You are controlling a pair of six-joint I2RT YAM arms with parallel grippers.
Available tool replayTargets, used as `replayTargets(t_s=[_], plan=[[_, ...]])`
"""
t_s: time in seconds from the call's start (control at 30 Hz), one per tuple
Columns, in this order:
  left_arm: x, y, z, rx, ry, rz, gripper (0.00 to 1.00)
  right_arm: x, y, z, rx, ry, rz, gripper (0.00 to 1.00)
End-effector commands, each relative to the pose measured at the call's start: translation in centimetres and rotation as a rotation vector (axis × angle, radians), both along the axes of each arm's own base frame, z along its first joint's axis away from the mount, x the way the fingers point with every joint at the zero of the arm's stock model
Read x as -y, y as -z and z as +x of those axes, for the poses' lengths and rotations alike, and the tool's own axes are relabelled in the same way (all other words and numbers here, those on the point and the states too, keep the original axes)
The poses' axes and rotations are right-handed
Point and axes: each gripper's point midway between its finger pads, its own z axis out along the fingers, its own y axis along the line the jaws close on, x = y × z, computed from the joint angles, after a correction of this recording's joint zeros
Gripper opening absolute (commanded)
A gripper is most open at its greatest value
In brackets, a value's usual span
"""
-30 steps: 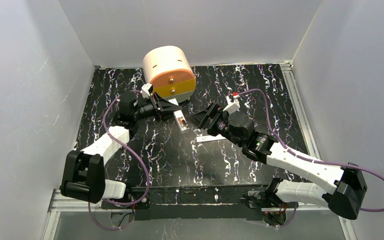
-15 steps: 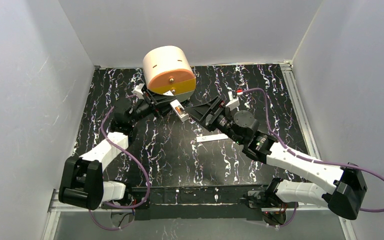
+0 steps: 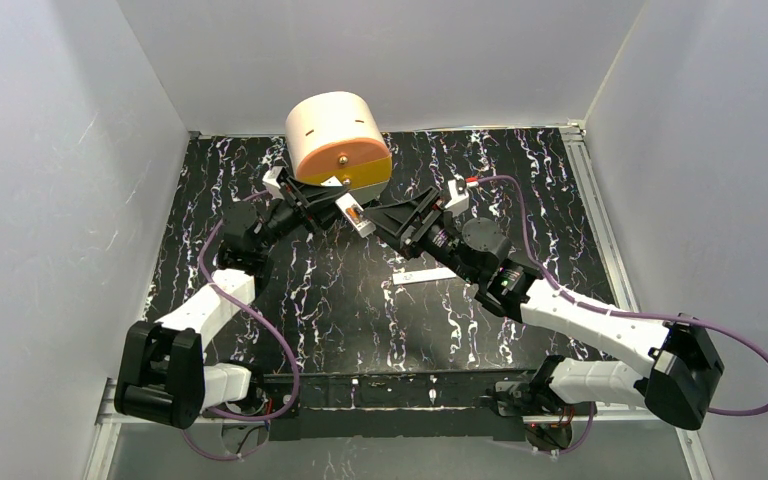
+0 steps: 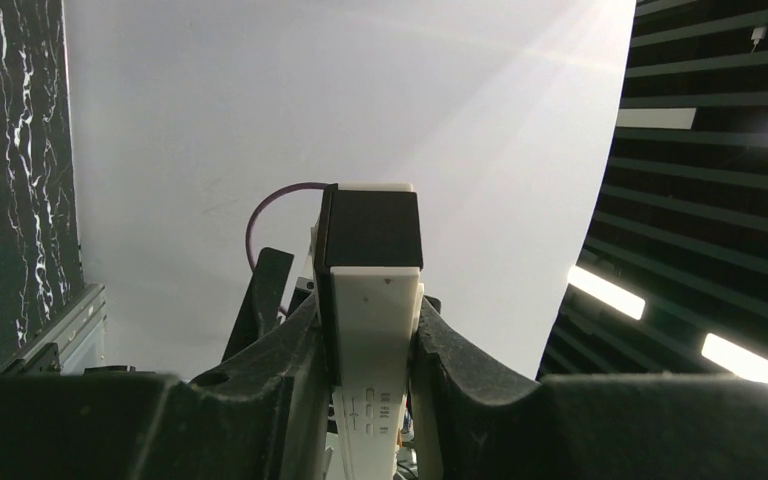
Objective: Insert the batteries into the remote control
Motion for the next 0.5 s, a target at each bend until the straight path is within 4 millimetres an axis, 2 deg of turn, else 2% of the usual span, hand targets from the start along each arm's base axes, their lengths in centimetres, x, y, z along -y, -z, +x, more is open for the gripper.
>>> replayTargets(t_s=[0.0,0.17,0.47], plan=[[-0.1,-1.3,-0.9,0.051,0.002,-0.024,0.00,0.1,-2.2,-0.1,0.041,-0.010,0.074,0.91],[-0.2,-1.4,-1.1,0.060,0.003,-0.023,0.00,0.4,-1.7,0.0,0.027,0.001,0.059,0.91],[-0.2,-1.8,-1.4,0.084,0.003,-0.019,0.00,0.8,-3.0,-0.5,0.106,-0.013,0.052,0.94]])
